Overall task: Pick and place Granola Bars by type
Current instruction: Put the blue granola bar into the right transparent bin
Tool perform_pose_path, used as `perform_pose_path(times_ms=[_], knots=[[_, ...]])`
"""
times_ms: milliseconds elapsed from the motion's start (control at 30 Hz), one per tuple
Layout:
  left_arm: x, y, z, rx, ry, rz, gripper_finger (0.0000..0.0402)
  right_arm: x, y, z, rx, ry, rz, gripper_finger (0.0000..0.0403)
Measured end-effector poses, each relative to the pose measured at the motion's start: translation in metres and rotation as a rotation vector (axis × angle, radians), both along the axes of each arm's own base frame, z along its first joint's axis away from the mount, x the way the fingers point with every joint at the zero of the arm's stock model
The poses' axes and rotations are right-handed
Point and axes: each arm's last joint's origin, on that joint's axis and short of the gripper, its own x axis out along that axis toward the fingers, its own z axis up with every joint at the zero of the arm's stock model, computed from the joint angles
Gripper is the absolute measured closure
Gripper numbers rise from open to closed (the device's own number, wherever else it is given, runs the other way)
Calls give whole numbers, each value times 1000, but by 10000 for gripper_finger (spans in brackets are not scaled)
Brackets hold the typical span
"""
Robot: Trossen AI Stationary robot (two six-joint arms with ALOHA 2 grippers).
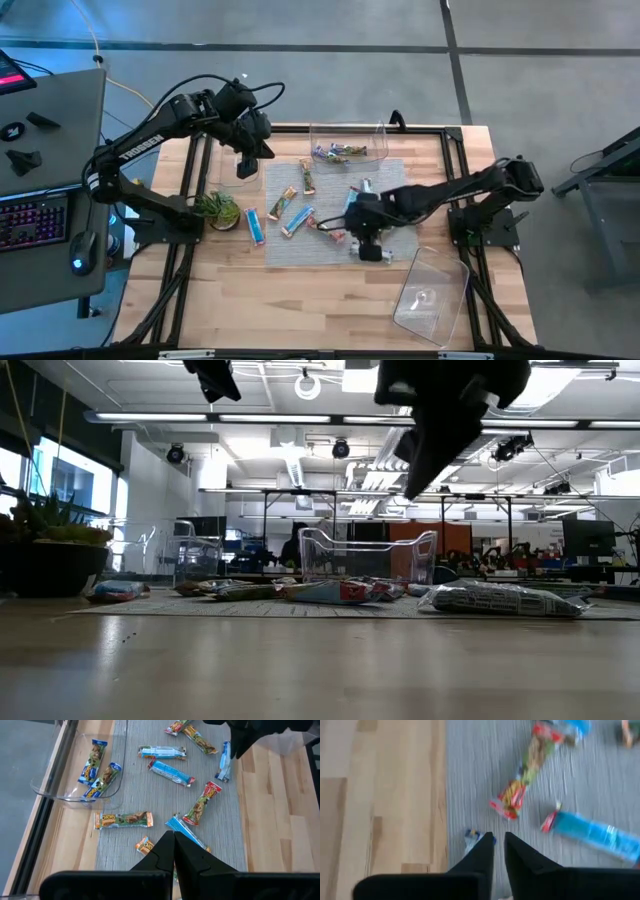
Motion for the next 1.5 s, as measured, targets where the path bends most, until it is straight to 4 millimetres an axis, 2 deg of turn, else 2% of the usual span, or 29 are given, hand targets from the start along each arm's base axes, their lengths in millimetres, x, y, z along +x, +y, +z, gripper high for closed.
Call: perform_pose_path(times_ms=[133,333,600,1267,1367,1500], knots=[[0,0,0,2,0,-2,394,-6,9,-14,34,23,-38,322],[0,0,0,0,-1,0,394,-16,30,-42,77,-19,40,259],[0,0,0,-3,-2,3,394,-32,35,-63,13,38,-27,220],[1,0,1,-15,-10,20,394,-61,28,-100,52,158,-69,242],[1,0,1,-15,-10,20,394,-61,28,-101,68,157,-62,258],[1,0,1,-15,-10,21,394,-59,30,-100,92,135,-31,302]])
